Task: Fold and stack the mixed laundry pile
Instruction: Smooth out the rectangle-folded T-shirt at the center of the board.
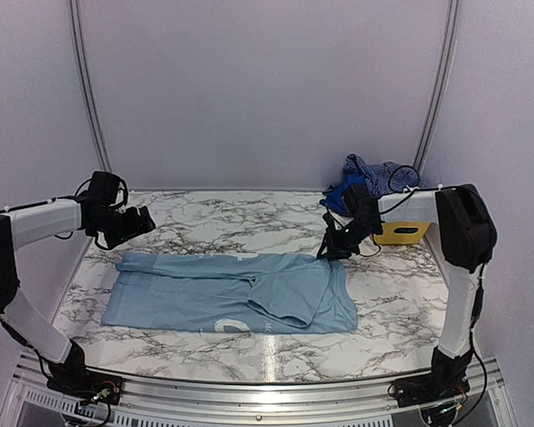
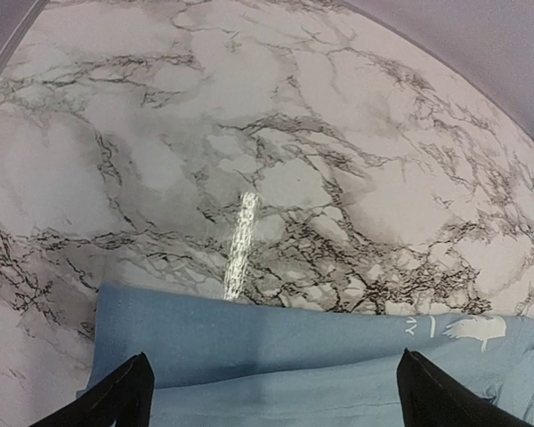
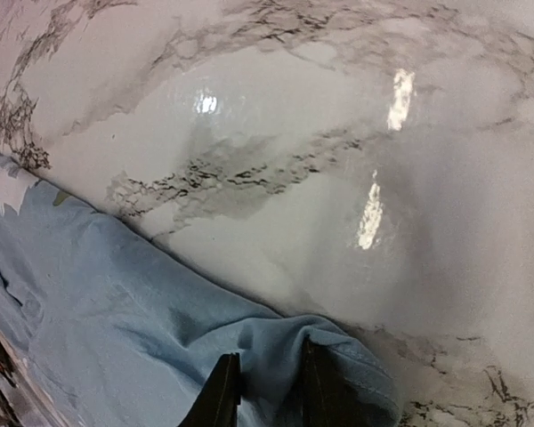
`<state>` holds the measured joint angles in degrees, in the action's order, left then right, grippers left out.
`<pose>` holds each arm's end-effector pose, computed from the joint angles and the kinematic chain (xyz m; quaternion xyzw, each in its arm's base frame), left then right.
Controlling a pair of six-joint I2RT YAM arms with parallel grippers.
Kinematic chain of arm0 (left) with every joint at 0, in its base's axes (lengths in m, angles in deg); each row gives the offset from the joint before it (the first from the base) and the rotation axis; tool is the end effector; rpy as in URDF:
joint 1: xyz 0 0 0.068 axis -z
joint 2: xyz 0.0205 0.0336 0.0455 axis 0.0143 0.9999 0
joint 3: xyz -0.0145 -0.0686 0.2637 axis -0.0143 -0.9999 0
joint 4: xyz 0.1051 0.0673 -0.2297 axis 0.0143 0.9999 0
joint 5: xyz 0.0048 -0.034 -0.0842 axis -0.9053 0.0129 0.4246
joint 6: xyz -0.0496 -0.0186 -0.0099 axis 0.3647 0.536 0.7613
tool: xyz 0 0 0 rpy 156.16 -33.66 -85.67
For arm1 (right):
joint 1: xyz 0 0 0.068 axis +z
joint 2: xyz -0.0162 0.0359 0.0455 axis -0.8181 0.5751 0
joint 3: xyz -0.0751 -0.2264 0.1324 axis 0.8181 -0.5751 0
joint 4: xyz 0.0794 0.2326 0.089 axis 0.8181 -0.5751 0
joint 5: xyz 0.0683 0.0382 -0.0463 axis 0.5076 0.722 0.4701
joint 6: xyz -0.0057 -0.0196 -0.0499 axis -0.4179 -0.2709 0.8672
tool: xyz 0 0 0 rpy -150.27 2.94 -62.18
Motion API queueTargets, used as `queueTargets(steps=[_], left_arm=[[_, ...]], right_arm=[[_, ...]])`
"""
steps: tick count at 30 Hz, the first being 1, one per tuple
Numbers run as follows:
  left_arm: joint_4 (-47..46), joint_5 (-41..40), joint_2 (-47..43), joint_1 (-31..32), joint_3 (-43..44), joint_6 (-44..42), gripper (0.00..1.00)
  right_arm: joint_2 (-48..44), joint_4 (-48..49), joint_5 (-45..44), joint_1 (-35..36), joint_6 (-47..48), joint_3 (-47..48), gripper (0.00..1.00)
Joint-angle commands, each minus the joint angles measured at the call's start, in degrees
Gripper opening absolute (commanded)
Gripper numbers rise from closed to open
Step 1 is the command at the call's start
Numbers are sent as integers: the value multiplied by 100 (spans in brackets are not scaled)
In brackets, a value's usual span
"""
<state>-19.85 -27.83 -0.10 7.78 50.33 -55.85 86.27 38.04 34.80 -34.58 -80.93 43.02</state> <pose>0.3229 -0.0520 0.2340 -0.1112 0.9159 -0.1473 0.3564 0.3808 0.1565 0.1550 -0.0765 0.9565 0.2547 0.1200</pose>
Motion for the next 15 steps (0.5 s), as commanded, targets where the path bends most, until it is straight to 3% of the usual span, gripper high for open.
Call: queueTargets(steps=[1, 3, 10, 15], left_arm=[[508, -31, 342, -324, 38, 258, 97], [547, 47, 406, -527, -39, 380, 94], [662, -65, 287, -1284, -387, 775, 79], [509, 483, 407, -1435, -650, 715, 64]], right_arm=[[66, -90, -55, -114, -70, 236, 14], [13, -54, -129, -196, -106, 201, 0], [-238, 353, -345, -481, -223, -71, 0], [-104, 358, -192, -485, -210, -17, 0]])
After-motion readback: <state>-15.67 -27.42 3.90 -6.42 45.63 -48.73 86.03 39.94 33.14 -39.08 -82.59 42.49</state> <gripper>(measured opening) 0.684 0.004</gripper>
